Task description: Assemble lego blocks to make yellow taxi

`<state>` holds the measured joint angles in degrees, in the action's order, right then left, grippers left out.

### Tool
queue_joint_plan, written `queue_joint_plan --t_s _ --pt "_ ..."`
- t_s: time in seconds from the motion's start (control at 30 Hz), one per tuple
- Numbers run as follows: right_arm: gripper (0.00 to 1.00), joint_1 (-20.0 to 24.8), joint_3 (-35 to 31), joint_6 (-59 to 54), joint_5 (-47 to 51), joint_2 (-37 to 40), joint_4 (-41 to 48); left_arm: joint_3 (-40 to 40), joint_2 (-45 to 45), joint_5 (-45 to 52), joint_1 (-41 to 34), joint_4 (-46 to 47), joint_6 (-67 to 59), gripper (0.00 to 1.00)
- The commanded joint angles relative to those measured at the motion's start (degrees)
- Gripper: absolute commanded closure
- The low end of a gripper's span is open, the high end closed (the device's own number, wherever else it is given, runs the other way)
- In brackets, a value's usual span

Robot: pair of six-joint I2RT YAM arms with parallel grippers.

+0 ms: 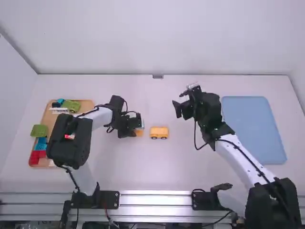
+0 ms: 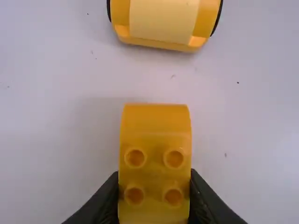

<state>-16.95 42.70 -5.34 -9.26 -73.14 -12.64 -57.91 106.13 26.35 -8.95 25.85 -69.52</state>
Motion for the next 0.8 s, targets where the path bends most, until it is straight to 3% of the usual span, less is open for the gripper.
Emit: queue_joint_plan --t_s 0.0,0.33,0.57,0.77 --pt "0.02 0.61 -0.35 1.07 0.11 1.46 -0.02 -0.9 0.81 1.46 -0.07 0.17 -1.01 0.86" --pt "0.02 0.87 -0.35 1.05 0.13 1.46 0.42 4.61 0.81 1.66 -0.17 -8.55 -0.59 0.84" --pt "0.02 1.2 -0.35 1.07 0.11 1.46 0.39 5.16 0.81 1.68 -0.11 -8.98 -0.44 0.82" --pt "0.02 1.2 -0.35 1.05 0.15 1.46 0.37 5.16 0.81 1.7 -0.11 -8.74 -0.39 0.62"
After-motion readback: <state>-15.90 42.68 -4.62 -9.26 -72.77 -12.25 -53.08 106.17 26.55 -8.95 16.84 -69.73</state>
